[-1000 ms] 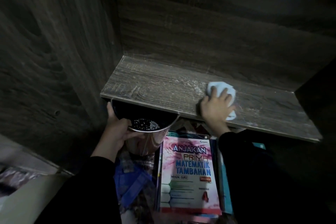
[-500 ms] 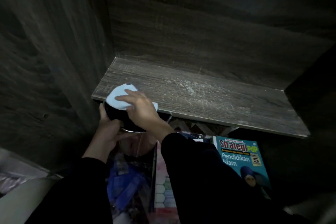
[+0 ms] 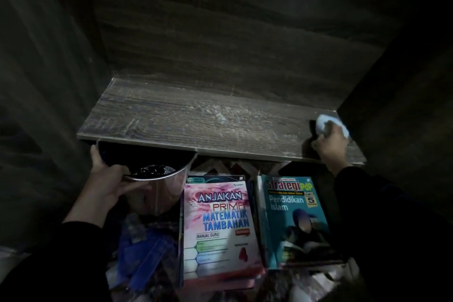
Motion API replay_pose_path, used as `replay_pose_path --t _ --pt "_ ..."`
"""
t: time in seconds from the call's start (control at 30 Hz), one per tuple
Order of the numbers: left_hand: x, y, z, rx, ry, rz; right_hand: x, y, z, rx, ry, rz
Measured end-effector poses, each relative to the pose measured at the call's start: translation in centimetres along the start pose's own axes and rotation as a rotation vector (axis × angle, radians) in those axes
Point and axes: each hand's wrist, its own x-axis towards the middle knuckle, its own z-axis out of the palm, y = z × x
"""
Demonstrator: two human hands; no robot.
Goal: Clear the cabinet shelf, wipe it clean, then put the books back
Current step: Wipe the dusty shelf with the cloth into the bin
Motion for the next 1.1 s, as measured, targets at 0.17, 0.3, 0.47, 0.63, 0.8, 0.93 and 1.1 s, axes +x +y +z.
replay_pose_path --t 0.17,0.3,0.47,0.63,0.8,0.93,1.1 --pt "0.0 0.1 0.3 -0.003 0.007 -0.002 -1.9 -3.8 2.2 -0.156 -0.142 -0.097" --pt "-0.5 0.3 0.6 0.014 0.006 0.018 -5.7 -10.7 5.1 -0.167 -0.263 -0.285" --pt "-0.2 0.1 0.4 0.017 0.003 -0.003 -11.6 -18.1 7.9 -0.085 -0.400 -0.515" --pt "-0.2 0.1 0.2 0.041 0.019 0.001 -16.6 -22.1 10.1 -0.023 -0.427 -0.765" --pt "-0.4 0.2 0.1 0.057 0.040 -0.008 -19.8 -24.6 10.3 0.041 -0.516 -0.999" --pt "-0.8 0.4 0.2 0.057 0.038 0.020 -19.8 -26.4 10.2 0.433 -0.653 -0.917" --pt "-0.8 0.5 0.7 0.022 0.049 0.003 -16.5 -25.5 6.7 1.014 -0.647 -0.328"
